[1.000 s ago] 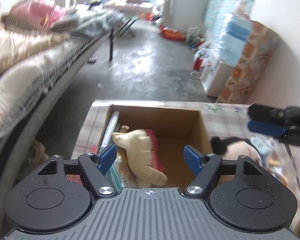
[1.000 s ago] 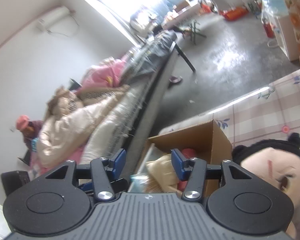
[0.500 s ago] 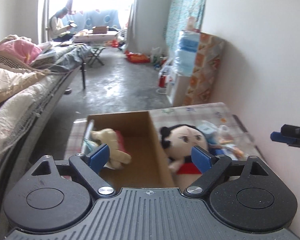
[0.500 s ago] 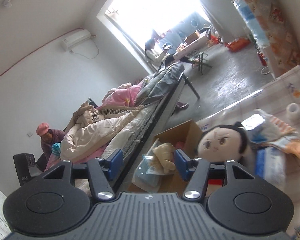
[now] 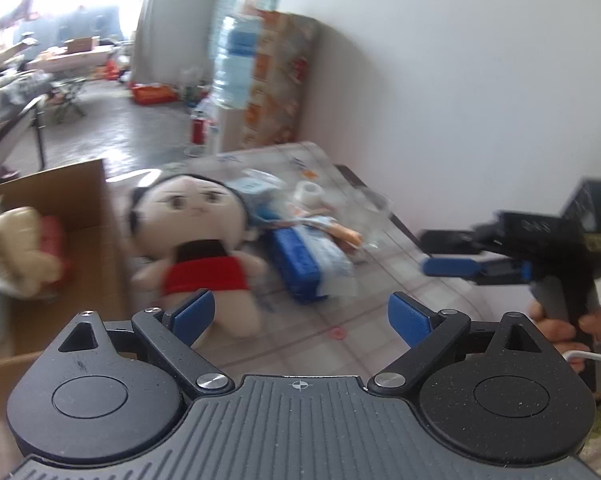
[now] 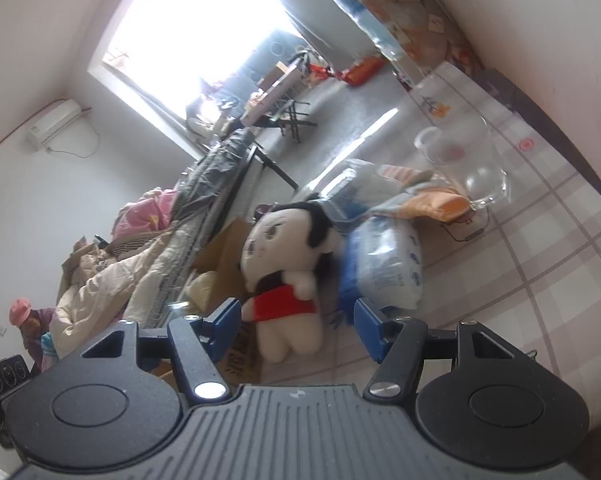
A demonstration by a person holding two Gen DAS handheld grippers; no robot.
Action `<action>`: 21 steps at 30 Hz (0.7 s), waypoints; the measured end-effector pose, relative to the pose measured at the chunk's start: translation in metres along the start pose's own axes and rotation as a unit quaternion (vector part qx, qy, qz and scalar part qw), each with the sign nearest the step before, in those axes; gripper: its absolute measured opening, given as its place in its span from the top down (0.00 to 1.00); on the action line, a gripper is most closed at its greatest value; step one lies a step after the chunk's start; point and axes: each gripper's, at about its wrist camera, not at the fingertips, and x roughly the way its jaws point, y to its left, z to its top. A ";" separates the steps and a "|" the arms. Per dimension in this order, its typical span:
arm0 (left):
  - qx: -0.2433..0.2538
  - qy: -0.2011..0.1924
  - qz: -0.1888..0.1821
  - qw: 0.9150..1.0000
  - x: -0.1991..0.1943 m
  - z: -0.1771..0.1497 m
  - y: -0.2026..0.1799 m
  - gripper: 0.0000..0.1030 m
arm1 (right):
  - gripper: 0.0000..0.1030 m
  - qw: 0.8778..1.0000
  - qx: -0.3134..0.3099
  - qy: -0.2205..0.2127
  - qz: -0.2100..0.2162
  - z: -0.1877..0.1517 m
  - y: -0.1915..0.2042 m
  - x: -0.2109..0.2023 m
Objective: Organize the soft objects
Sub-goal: 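Withdraw both tools from the box back toward the table, then grasp the blue-and-white wipes pack with the left tool while the right tool grasps the white round cup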
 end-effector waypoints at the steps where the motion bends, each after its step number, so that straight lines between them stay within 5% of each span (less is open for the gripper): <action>1: 0.011 0.003 -0.005 1.000 0.017 0.003 -0.007 0.09 | 0.37 1.000 0.011 0.003 -0.004 0.003 -0.009 0.008; 12: 0.018 0.091 0.014 0.996 0.167 0.028 -0.021 0.08 | 0.36 0.992 0.120 0.031 0.007 0.030 -0.099 0.086; 21: 0.011 0.138 0.057 0.989 0.212 0.026 -0.021 0.13 | 0.34 0.987 0.140 0.068 0.041 0.040 -0.112 0.128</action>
